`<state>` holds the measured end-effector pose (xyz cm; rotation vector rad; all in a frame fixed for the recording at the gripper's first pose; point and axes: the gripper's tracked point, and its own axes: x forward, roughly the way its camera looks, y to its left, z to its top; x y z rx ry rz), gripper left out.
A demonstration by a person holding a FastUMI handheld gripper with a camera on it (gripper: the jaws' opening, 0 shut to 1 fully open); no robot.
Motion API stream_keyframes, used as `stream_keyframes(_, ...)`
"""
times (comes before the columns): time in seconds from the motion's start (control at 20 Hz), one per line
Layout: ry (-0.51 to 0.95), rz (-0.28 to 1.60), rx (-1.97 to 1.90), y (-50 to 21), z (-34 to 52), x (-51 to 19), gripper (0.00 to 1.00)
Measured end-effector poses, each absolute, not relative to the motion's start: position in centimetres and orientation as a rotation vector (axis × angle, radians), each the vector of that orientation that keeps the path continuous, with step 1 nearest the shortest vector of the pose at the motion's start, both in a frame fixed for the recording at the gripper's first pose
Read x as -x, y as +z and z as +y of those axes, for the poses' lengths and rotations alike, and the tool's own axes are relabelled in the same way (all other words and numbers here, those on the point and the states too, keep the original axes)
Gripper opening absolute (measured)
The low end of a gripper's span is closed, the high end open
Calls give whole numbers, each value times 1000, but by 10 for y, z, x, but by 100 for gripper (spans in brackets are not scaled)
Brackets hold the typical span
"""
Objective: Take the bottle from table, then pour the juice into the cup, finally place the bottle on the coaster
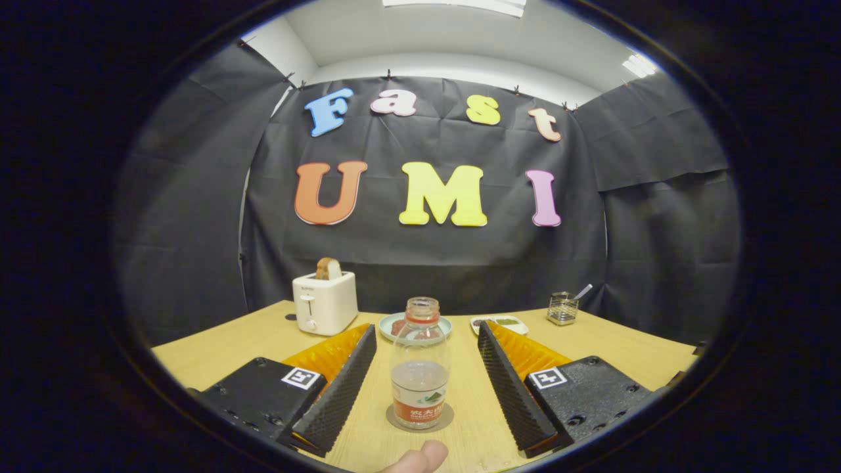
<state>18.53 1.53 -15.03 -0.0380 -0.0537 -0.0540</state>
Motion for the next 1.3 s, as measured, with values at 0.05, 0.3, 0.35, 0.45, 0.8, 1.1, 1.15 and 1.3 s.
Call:
stream_keyframes(0.05,-47,-54,46,-142,17,-179,100)
stream_keyframes(0.3,-22,-14,50,-106,19,-147,100)
stream_keyframes(0.35,-25,-8,55,-97,18,-140,100)
stream_keyframes(0.45,-36,-5,78,-81,11,-124,100)
stream_keyframes(0.8,-68,-20,101,-23,-12,-61,100)
stream_keyframes(1.1,-84,-5,62,-2,-31,-22,100)
stream_keyframes(1.15,-76,-4,54,0,-32,-16,100)
stream_keyframes(1.3,-56,-3,41,7,-41,-4,100)
